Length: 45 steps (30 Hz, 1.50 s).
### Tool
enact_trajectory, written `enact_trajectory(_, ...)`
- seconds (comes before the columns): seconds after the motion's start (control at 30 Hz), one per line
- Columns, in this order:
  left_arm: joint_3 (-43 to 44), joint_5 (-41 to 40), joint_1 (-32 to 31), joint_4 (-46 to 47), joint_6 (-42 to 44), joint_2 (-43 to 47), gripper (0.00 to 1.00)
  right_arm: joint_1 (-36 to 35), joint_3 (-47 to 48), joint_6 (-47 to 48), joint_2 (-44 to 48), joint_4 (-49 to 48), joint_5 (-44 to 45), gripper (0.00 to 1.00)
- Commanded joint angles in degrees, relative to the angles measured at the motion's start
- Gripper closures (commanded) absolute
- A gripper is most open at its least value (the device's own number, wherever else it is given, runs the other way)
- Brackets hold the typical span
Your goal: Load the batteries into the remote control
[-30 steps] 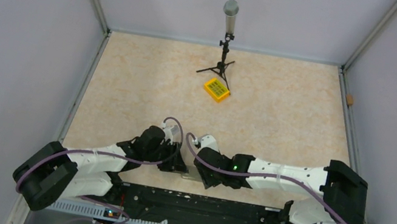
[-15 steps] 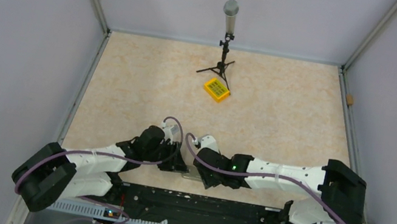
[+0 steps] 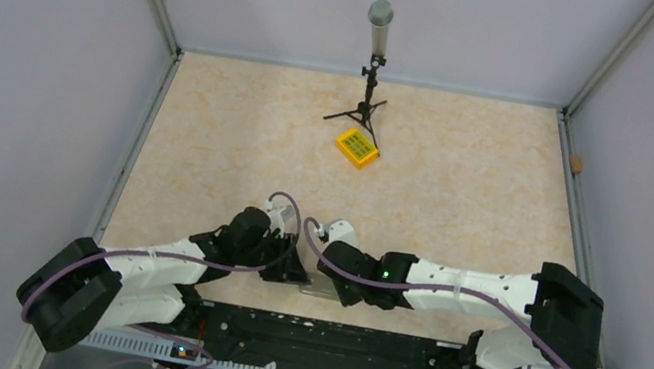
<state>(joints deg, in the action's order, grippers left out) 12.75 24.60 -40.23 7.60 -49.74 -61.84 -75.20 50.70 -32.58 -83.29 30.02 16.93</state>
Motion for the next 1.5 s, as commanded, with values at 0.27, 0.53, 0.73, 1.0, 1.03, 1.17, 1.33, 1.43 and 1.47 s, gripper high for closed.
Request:
enact_trajectory(0.27, 1.84, -0.69, -0.33, -0.24, 1.12, 1.28, 0.62, 2.85, -3.89, 0.24, -1.78, -5.78, -1.76, 1.00)
enact_trajectory(0.53, 1.48, -0.61, -0.29, 0.83, 0.88, 0.08, 0.62, 3.03, -6.02, -0.35, -3.24, -7.29, -3.11, 1.00)
enact_trajectory(0.73, 2.11, -1.46, -0.29, -0.26, 1.45, 0.52, 0.62, 3.03, -4.64, 0.49, 0.27, -5.63, -0.81, 0.91)
enact_trajectory(1.0, 3.53, -5.02, -0.30, -6.70, 2.67, 5.50, 0.55, 3.18, -3.63, 9.21, 6.08, -6.66, -2.32, 0.60)
enact_trajectory(1.03, 3.72, -5.81, -0.29, -7.65, 2.85, 6.62, 0.55, 3.28, -3.22, 10.35, 6.33, -6.39, -2.24, 0.59)
enact_trajectory(1.17, 5.00, -8.81, -0.25, -13.92, 3.74, 11.35, 0.48, 3.45, -2.24, 14.10, 8.01, -5.47, -1.73, 0.53)
enact_trajectory(1.33, 6.83, -13.20, -0.20, -21.65, 4.93, 18.30, 0.41, 4.00, -1.09, 16.35, 8.60, -4.16, -4.03, 0.37)
enact_trajectory(1.43, 7.43, -15.62, -0.21, -25.35, 4.91, 23.11, 0.38, 4.21, -1.28, 18.20, 7.96, -4.09, -7.03, 0.33)
enact_trajectory(1.47, 7.38, -16.13, -0.22, -26.16, 4.87, 24.52, 0.38, 4.45, -1.49, 18.63, 7.65, -4.16, -8.17, 0.32)
